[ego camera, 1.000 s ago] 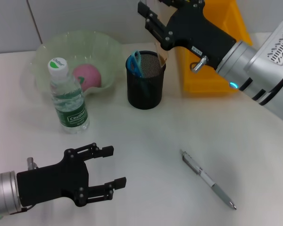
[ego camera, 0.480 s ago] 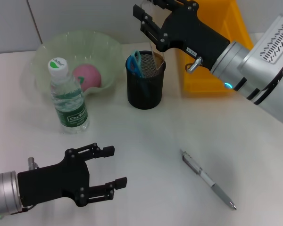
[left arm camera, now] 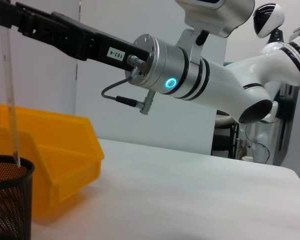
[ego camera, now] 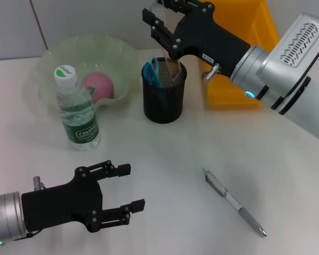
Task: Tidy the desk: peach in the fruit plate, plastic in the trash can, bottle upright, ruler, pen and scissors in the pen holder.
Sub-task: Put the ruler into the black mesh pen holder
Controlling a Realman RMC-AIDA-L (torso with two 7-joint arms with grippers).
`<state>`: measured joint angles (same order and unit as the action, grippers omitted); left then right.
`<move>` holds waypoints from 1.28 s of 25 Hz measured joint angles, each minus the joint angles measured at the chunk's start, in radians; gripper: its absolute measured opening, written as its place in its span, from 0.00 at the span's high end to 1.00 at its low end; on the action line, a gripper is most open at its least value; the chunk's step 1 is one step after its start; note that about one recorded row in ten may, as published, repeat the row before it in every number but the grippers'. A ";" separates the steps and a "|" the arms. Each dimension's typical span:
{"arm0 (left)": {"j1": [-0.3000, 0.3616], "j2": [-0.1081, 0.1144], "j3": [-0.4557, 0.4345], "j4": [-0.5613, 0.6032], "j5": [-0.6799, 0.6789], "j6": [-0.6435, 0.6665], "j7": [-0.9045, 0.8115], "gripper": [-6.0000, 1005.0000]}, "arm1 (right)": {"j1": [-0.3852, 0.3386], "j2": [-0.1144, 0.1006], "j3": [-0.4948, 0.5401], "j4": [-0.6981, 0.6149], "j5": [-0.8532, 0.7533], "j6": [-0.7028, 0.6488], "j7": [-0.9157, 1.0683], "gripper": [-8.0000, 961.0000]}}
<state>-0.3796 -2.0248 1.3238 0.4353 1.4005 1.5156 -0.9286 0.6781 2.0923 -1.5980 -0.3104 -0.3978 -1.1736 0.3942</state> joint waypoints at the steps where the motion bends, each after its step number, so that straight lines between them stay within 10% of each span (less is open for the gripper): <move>1: 0.000 0.000 0.000 0.000 0.000 0.000 0.000 0.22 | 0.002 0.000 -0.002 0.001 0.000 0.002 0.000 0.53; 32: 0.006 0.000 0.000 0.003 0.000 0.000 0.003 0.22 | 0.001 0.000 -0.044 0.002 0.009 0.108 0.041 0.50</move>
<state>-0.3735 -2.0248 1.3238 0.4388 1.4005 1.5155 -0.9256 0.6790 2.0922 -1.6421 -0.3087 -0.3889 -1.0657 0.4347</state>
